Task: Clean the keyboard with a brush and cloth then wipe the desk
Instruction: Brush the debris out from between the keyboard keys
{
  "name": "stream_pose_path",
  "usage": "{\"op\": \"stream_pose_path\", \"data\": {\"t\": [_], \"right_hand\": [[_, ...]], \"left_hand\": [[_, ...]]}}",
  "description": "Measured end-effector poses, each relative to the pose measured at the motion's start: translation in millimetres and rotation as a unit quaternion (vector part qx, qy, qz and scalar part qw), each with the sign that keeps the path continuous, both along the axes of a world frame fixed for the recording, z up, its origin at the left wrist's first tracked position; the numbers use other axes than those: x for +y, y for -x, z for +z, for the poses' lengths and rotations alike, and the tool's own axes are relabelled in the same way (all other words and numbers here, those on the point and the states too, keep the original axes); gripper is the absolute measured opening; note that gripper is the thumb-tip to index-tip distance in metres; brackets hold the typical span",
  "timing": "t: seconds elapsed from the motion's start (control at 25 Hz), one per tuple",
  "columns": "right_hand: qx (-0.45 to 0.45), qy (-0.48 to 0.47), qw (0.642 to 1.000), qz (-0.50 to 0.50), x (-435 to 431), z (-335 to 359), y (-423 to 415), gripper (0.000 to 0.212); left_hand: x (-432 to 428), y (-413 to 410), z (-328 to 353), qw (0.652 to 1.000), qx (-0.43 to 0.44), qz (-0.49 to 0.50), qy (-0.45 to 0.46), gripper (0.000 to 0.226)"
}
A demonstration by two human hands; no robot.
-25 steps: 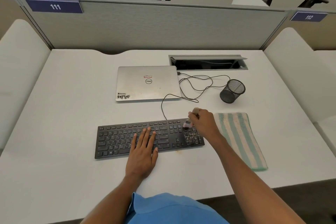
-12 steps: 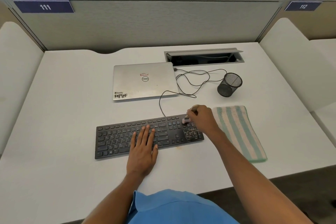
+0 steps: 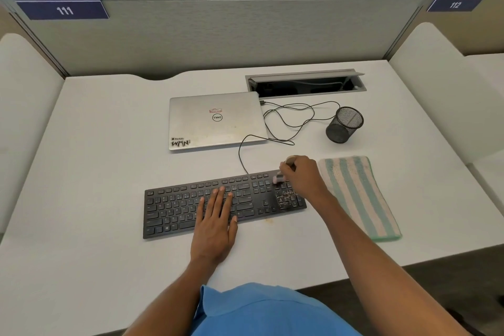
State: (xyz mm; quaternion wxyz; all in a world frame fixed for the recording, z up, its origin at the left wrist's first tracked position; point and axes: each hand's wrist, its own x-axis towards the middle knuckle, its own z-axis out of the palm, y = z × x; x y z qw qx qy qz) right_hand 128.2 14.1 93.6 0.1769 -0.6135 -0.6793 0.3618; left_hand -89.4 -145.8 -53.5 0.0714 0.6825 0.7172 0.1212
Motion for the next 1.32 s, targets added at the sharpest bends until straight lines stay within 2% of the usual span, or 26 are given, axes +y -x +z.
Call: {"op": "stream_pose_path", "data": {"t": [0.2,0.4,0.64,0.92,1.16,1.32], "right_hand": [[-0.006,0.025,0.999,0.026,1,-9,1,0.031],[-0.049,-0.013,0.999,0.000,6,-8,-11,0.034],[-0.006,0.028,0.999,0.026,7,-5,3,0.030],[-0.011,-0.016,0.998,-0.057,10,-3,-29,0.030],[-0.003,0.031,0.999,0.038,-10,-12,6,0.029],[-0.011,0.020,1.000,0.019,-10,-14,-8,0.029]], "left_hand": [[0,0,1,1.000,0.003,-0.001,0.000,0.064],[-1,0,0,1.000,0.001,-0.001,0.003,0.065],[0,-1,2,1.000,0.004,0.001,0.012,0.065],[0,0,1,1.000,0.010,0.000,0.016,0.065],[0,0,2,1.000,0.010,0.000,0.013,0.065],[0,0,1,1.000,0.007,-0.001,0.009,0.065]]}}
